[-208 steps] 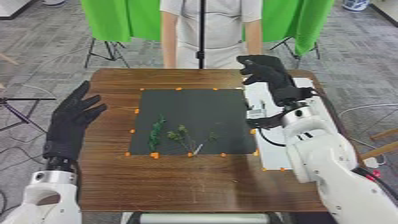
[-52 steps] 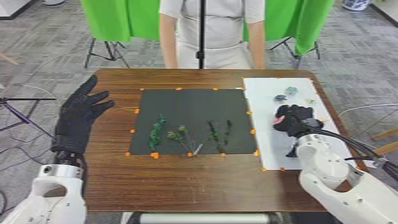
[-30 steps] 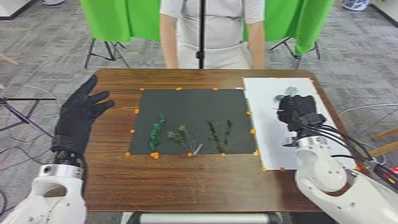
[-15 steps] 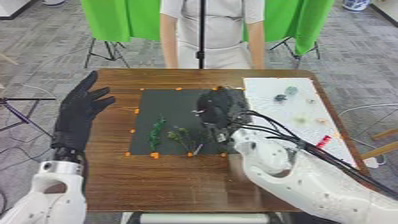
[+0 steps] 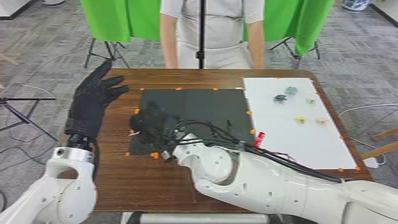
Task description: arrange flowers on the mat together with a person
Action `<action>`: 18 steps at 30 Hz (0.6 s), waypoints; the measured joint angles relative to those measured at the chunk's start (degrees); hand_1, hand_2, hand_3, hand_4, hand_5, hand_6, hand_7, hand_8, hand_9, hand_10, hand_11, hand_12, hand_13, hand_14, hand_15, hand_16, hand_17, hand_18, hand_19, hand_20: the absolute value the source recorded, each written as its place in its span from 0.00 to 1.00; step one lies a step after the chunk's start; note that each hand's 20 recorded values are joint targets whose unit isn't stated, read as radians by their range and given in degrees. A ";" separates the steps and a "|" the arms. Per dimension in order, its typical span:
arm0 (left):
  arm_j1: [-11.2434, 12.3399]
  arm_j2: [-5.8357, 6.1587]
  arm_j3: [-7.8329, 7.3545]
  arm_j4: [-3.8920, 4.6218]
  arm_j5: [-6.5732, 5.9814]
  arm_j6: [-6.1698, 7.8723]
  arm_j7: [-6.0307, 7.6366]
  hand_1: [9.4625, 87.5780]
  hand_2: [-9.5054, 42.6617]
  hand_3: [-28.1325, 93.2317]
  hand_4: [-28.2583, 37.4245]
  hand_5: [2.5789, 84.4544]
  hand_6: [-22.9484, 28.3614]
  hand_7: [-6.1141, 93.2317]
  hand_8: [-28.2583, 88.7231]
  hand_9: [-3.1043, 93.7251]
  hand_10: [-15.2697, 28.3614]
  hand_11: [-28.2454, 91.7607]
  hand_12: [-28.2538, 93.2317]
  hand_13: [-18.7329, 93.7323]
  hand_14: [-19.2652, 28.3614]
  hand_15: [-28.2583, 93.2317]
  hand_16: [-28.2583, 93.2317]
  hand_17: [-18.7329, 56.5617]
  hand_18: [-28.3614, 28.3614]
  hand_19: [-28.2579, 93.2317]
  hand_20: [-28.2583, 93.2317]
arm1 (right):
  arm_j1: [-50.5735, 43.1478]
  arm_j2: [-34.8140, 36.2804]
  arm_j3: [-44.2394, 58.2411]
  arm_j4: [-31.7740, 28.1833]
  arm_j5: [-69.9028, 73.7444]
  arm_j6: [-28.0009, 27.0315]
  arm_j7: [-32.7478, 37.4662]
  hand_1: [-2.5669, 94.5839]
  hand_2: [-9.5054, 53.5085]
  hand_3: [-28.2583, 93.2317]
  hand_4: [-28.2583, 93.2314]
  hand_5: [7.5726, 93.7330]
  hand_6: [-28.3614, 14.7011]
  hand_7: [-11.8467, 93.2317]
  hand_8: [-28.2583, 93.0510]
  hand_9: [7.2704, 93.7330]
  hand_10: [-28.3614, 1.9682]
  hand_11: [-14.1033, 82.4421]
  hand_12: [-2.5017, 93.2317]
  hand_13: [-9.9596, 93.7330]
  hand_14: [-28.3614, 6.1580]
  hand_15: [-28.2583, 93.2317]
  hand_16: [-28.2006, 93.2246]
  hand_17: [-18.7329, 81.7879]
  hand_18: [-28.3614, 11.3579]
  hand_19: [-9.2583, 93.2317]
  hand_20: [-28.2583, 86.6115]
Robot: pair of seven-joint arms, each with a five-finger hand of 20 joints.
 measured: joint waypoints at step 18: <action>-7.23 -0.06 4.03 2.84 0.69 -4.13 -3.13 0.16 0.27 0.87 0.00 0.34 0.51 0.15 0.17 0.37 0.74 0.43 0.32 0.38 0.92 0.65 0.16 0.15 0.88 0.62 0.37 | 1.81 -2.29 -3.65 0.46 -6.83 -5.95 13.85 0.60 0.00 0.64 0.00 0.75 0.77 0.32 0.20 0.79 0.69 0.65 0.35 0.77 0.61 0.84 0.44 0.42 0.28 0.82 0.53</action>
